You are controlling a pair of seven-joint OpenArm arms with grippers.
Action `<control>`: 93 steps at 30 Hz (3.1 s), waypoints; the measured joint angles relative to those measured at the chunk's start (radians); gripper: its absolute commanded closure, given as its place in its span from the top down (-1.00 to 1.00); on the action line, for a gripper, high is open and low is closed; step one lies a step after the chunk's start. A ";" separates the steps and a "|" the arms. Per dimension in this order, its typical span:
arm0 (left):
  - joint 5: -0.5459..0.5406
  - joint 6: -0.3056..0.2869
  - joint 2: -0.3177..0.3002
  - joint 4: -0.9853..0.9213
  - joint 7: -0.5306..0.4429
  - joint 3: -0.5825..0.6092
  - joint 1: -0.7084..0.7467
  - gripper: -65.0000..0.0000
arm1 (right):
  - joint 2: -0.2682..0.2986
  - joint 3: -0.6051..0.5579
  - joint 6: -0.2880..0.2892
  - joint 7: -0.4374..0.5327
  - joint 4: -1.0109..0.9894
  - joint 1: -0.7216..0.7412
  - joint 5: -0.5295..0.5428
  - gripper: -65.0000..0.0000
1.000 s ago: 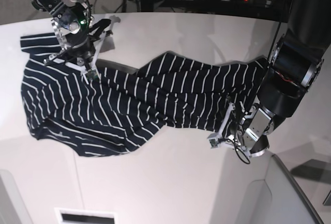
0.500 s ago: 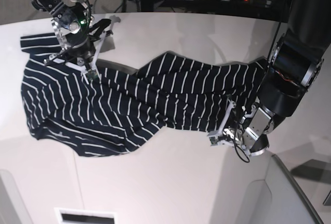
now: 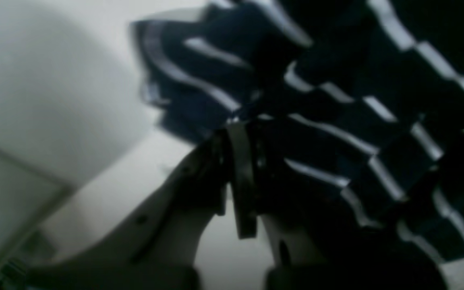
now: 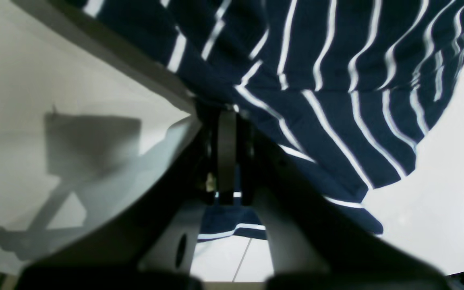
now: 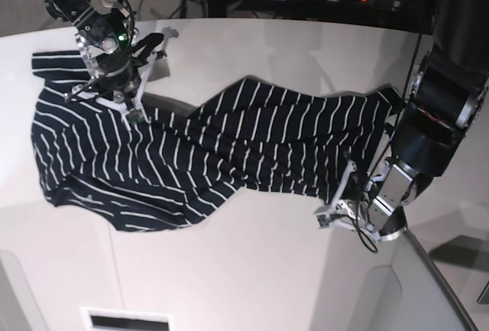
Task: Layout the t-shirt on the table in an organized manner, then fold the t-shirt properly
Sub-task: 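Lift the shirt with both grippers and pull it taut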
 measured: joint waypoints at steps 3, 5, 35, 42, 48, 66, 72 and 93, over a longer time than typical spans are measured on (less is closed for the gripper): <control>-0.002 -0.001 -0.031 0.124 0.082 -0.067 0.010 -1.00 | 0.000 0.000 0.002 -0.004 0.000 0.019 0.004 -1.00; -0.003 -0.001 -0.044 0.230 0.103 -0.163 0.031 -1.00 | 0.000 0.000 0.000 -0.004 0.000 0.041 0.005 -1.00; 0.398 0.000 -0.097 1.264 0.262 -0.558 0.927 -1.00 | 0.016 0.325 0.166 -0.060 0.255 -0.176 0.003 -1.00; 0.451 -0.001 -0.044 1.276 0.254 -0.557 1.081 -1.00 | 0.017 0.327 0.165 -0.060 0.250 -0.219 0.003 -1.00; 0.470 -0.001 -0.046 1.316 0.257 -0.558 1.073 -1.00 | 0.023 0.327 0.165 -0.059 0.250 -0.214 -0.001 -1.00; 0.550 -0.008 -0.040 1.331 0.237 -0.753 1.030 -1.00 | 0.015 0.327 0.176 0.009 0.241 -0.237 0.011 -1.00; 0.557 -0.005 -0.032 1.330 0.249 -0.753 1.073 -1.00 | -0.052 0.177 0.166 0.001 0.154 -0.234 0.004 -1.00; 0.563 -0.001 -0.034 1.325 0.250 -0.761 1.085 -1.00 | -0.060 0.869 0.408 0.116 0.013 -0.122 0.465 0.58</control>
